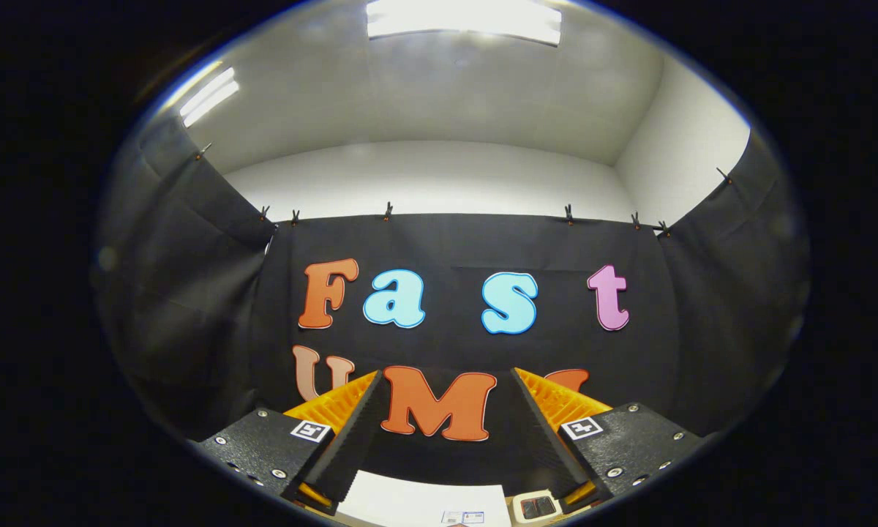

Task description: Open the microwave, put the food inside, and close the microwave door.

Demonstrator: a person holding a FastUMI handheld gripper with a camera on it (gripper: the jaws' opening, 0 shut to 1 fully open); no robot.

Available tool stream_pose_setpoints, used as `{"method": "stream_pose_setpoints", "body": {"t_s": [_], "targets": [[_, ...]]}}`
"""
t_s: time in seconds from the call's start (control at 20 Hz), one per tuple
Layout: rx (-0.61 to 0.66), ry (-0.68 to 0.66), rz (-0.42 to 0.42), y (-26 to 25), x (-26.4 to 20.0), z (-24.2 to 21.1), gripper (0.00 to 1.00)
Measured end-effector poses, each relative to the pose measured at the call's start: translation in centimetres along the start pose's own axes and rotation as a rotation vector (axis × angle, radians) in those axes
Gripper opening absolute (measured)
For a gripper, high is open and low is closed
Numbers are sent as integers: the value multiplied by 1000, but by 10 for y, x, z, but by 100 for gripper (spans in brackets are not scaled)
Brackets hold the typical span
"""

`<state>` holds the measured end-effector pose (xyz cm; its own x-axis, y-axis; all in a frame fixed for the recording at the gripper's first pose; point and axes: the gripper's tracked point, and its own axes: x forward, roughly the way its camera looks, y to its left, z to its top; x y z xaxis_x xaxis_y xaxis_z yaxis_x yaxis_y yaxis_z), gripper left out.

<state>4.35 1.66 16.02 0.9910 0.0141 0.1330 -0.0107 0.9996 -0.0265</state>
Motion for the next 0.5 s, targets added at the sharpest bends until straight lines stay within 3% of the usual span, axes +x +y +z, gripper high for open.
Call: {"method": "stream_pose_setpoints", "body": {"t_s": [0.5], "targets": [[31, 31, 10, -8, 2, -3, 98]]}}
